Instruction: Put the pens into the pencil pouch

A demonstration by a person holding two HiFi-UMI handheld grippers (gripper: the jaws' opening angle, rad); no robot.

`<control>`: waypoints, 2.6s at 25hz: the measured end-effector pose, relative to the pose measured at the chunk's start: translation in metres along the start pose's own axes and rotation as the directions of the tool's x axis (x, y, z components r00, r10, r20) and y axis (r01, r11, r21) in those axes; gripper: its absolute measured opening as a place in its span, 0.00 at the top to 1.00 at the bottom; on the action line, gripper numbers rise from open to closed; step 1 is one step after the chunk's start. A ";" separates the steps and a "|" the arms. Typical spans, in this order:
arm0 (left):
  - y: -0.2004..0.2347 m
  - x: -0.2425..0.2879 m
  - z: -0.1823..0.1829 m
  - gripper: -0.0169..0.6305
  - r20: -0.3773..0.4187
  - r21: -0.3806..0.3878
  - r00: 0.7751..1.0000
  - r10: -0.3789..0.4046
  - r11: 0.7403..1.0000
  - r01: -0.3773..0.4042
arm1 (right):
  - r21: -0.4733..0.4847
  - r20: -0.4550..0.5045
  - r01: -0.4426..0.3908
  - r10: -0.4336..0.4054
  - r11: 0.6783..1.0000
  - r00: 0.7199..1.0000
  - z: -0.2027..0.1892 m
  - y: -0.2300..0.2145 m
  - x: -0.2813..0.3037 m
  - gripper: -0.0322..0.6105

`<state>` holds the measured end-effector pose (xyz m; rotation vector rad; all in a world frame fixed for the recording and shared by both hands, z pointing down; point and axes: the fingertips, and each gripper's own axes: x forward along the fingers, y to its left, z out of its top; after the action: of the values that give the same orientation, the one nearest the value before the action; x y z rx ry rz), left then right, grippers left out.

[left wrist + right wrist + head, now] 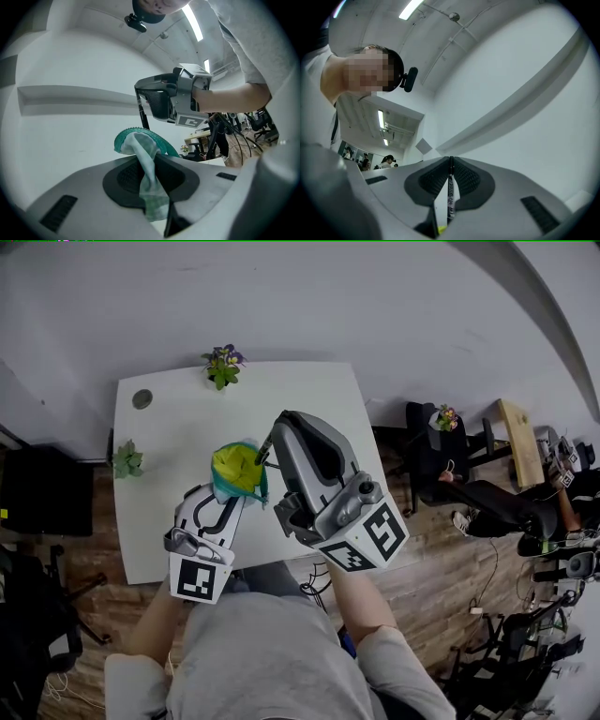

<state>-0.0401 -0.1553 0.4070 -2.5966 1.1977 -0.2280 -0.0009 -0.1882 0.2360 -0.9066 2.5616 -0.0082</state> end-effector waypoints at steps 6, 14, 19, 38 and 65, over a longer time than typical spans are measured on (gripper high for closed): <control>-0.002 -0.004 0.007 0.84 0.022 -0.007 1.000 -0.012 1.000 0.013 | -0.009 -0.028 -0.057 0.057 0.998 0.998 -0.023 0.012 0.009 0.87; 0.001 -0.006 0.012 0.84 0.041 -0.002 0.999 -0.009 1.000 0.009 | -0.034 -0.103 -0.100 0.096 0.994 0.990 -0.045 0.017 0.006 0.87; 0.002 -0.006 0.013 0.85 0.046 0.000 0.999 -0.003 1.000 0.003 | -0.050 -0.118 -0.102 0.096 0.994 0.988 -0.048 0.018 0.000 0.87; 0.014 -0.009 0.021 0.86 0.072 0.026 0.997 0.042 0.999 -0.044 | -0.091 -0.261 -0.090 0.064 0.992 0.963 -0.078 0.017 -0.016 0.82; 0.038 -0.003 -0.014 0.86 -0.033 -0.005 0.991 0.129 0.992 -0.129 | -0.125 -0.911 -0.064 -0.089 0.990 0.403 -0.265 -0.107 -0.107 0.89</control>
<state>-0.0728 -0.1790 0.4086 -2.5184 1.3738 -0.2417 0.0350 -0.2426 0.5338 -1.2037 3.6338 -0.4847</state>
